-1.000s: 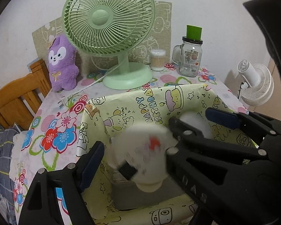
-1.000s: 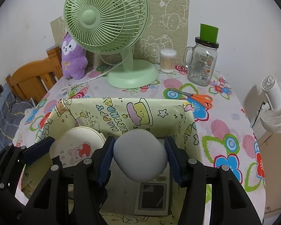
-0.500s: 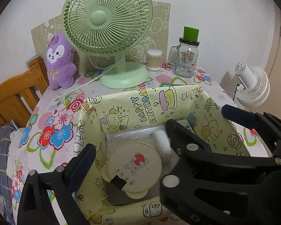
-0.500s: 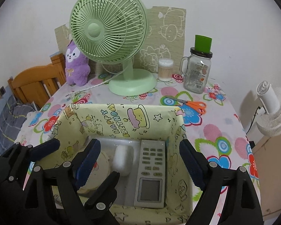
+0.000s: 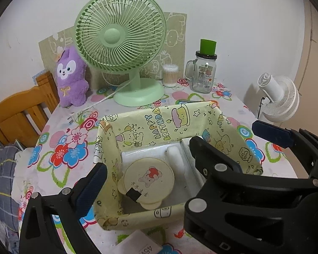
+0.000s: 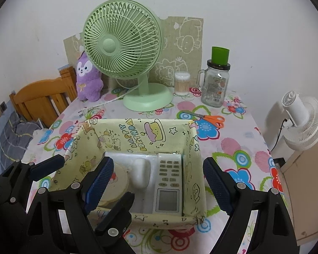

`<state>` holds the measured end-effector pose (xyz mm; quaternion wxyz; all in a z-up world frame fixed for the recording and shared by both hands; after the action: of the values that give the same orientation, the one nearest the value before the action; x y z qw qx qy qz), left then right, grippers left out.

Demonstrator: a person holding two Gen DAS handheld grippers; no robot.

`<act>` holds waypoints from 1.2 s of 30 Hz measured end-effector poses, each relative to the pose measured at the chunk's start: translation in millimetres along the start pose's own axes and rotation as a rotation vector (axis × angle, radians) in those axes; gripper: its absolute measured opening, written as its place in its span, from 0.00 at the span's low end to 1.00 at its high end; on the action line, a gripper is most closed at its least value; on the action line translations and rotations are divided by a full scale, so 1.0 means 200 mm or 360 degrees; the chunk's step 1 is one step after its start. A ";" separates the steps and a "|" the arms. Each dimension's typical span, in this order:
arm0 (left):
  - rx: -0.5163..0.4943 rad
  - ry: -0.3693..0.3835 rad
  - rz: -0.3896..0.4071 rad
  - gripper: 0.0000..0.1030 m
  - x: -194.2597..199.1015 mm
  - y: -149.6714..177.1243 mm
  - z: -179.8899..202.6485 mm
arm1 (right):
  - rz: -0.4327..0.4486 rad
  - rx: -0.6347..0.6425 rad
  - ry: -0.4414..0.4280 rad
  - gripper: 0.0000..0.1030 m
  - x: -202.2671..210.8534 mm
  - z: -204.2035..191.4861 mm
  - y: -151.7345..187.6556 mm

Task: Organize rigid objects
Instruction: 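Withdraw both grippers from the box toward the white charger and green key fob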

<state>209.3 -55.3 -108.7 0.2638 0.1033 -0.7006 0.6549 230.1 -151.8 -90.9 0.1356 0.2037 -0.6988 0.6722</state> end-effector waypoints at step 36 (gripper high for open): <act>0.0004 0.0018 0.0116 1.00 0.50 0.07 0.09 | 0.0128 0.0006 0.0063 0.86 0.55 -0.07 0.05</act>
<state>113.9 -51.0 -70.8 0.2436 0.0745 -0.7016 0.6655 126.8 -148.9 -47.2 0.1220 0.1624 -0.7023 0.6822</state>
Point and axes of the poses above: each gripper's, at about its wrist camera, not at the fingertips, and x roughly against the way its jaws point, z to its right, y to its underside, the point moved 3 cm from there along -x, roughly the way its jaws point, and after that the axes turned 14 degrees about z, right-handed, at the moved point
